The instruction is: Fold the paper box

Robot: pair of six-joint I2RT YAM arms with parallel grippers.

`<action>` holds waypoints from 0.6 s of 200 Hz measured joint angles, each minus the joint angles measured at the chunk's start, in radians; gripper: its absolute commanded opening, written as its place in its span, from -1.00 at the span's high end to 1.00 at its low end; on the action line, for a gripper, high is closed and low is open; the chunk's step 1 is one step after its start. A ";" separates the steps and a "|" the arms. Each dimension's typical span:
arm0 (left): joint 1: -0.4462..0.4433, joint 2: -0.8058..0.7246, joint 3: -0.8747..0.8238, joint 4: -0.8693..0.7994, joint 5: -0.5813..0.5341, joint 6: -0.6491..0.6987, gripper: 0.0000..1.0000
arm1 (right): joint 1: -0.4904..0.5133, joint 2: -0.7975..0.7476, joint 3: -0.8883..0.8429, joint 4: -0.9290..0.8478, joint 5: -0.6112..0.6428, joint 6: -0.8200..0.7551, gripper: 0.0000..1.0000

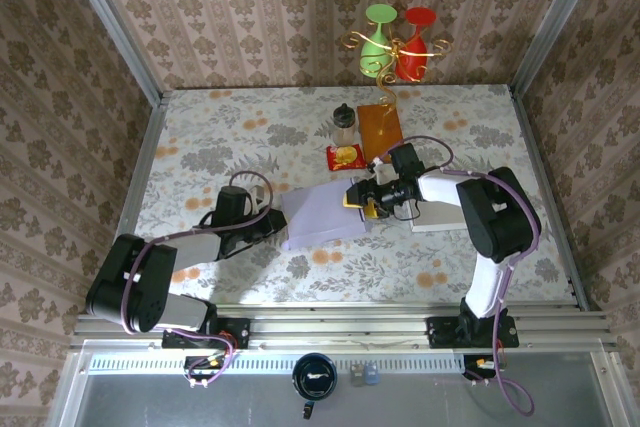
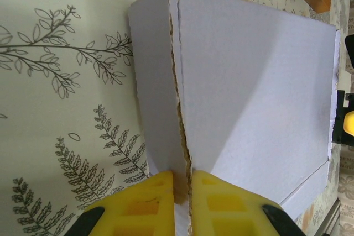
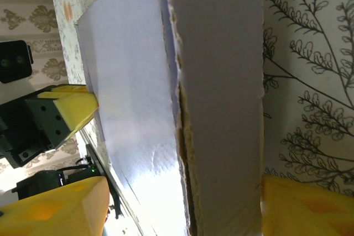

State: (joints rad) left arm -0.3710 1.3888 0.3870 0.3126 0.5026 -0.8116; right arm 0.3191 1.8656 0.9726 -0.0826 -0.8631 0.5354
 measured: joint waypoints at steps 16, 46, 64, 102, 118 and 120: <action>0.002 0.003 0.000 0.004 0.002 0.000 0.76 | 0.000 0.010 0.000 0.025 -0.018 0.017 -0.37; 0.013 0.011 0.000 0.017 0.006 0.000 0.74 | 0.007 0.013 0.000 0.055 -0.036 0.044 -0.29; 0.019 0.017 0.000 0.025 0.007 0.000 0.70 | 0.015 0.013 0.001 0.063 -0.039 0.060 -0.20; 0.019 0.030 0.007 0.033 0.006 0.000 0.62 | 0.045 0.010 0.000 0.112 -0.051 0.117 -0.10; 0.019 0.036 0.012 0.033 0.006 0.000 0.58 | 0.048 -0.002 -0.007 0.136 -0.051 0.144 -0.04; 0.019 0.037 0.013 0.033 0.006 0.000 0.57 | 0.048 -0.003 -0.008 0.138 -0.051 0.150 -0.04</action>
State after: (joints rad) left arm -0.3519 1.4254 0.4000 0.3454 0.5091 -0.8112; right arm 0.3676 1.8622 0.9649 0.0559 -0.9138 0.6849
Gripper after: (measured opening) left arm 0.197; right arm 0.535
